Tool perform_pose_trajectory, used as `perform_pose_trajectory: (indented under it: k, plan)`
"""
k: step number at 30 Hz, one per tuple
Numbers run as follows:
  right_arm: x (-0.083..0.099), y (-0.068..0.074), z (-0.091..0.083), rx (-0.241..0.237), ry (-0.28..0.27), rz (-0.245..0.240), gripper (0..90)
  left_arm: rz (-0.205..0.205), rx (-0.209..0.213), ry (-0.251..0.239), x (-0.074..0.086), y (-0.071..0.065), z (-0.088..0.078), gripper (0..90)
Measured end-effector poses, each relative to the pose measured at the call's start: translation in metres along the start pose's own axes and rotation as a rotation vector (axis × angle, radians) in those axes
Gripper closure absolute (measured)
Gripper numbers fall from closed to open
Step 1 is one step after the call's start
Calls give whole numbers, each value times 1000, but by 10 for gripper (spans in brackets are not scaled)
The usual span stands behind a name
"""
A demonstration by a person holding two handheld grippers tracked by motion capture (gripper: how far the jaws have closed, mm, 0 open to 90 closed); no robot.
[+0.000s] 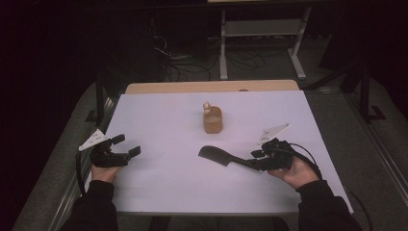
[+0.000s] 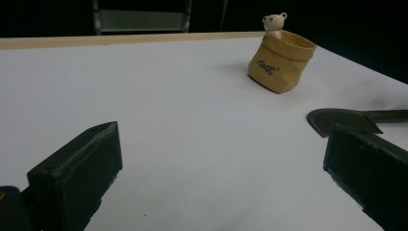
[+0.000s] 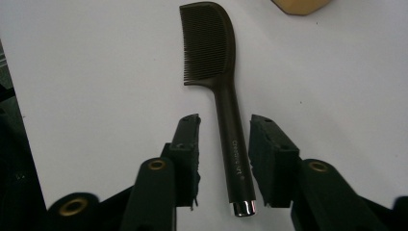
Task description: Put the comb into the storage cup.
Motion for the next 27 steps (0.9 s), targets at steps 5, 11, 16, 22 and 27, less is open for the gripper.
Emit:
perform_pose_trajectory:
  k: [5, 11, 16, 22, 27]
  plan:
    - [-6, -1, 0, 7, 12, 1, 462, 3, 0, -1, 0, 0, 0, 0]
    - [-11, -4, 3, 16, 47, -6, 371, 2, 0, -1, 0, 0, 0, 0]
    - [-15, -4, 9, 14, 72, -20, 235, 3, 0, -1, 0, 0, 0, 0]
    - [-13, -4, 19, 13, 113, -31, 109, 5, -1, -2, 0, 1, 0, 0]
    - [-13, -5, 26, 23, 123, -25, 19, 5, -1, 1, 0, 0, 0, 0]
Point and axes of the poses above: each handheld gripper's, and its own axes: z roughly forward along the jaws, x roughly out of its underside, y roughly to its left, the point moved 9 cm from there along z, roughly forward along the jaws, and after that the axes turned 3 degrees about x, right-handed, at the moved point
